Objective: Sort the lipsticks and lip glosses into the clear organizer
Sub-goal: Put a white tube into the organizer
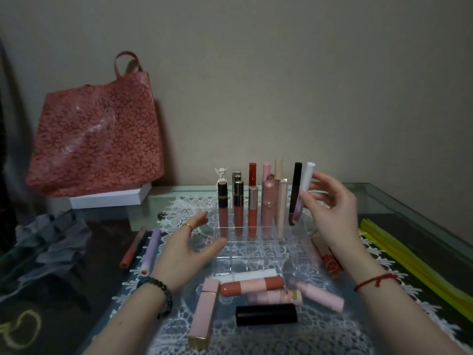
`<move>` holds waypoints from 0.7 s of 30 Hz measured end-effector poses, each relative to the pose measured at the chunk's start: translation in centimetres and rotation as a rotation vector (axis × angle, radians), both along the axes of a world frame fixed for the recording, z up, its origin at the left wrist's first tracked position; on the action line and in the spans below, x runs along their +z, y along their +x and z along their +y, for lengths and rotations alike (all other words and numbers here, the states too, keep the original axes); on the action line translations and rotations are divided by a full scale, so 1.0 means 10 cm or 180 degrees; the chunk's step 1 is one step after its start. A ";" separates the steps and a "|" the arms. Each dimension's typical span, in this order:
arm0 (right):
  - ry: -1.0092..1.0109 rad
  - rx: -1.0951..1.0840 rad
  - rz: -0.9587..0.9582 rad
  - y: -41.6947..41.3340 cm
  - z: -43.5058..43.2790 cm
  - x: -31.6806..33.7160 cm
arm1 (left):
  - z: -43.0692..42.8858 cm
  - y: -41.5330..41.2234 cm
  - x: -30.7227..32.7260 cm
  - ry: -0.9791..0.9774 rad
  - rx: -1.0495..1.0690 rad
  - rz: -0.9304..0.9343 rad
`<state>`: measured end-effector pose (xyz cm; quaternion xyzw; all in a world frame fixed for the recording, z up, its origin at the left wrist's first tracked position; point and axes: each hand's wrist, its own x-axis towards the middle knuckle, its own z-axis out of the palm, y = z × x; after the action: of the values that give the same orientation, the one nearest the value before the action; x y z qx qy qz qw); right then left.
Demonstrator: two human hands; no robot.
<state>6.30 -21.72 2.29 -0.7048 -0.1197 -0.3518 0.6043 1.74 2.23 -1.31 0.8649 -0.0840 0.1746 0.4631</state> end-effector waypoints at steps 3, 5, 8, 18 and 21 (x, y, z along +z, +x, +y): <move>-0.0060 0.0024 0.0131 0.04 -0.02 -0.08 | -0.02 -0.01 -0.02 0.0050 -0.0149 0.0155; -0.0121 0.0032 0.0232 0.06 -0.03 -0.14 | -0.03 -0.01 -0.04 0.0114 -0.0203 0.0226; -0.0188 0.0068 0.0306 0.07 -0.02 -0.19 | -0.03 -0.01 -0.07 0.0158 -0.0223 0.0263; -0.0213 0.0203 0.0390 0.03 -0.01 -0.24 | -0.03 0.00 -0.09 0.0238 -0.0205 0.0236; -0.0321 0.0175 0.0429 0.03 -0.01 -0.24 | -0.02 0.02 -0.10 0.0240 -0.0188 0.0239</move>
<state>6.57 -21.81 -0.15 -0.7529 -0.1157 -0.2804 0.5841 1.90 2.02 -2.36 0.8848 -0.0986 0.1250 0.4379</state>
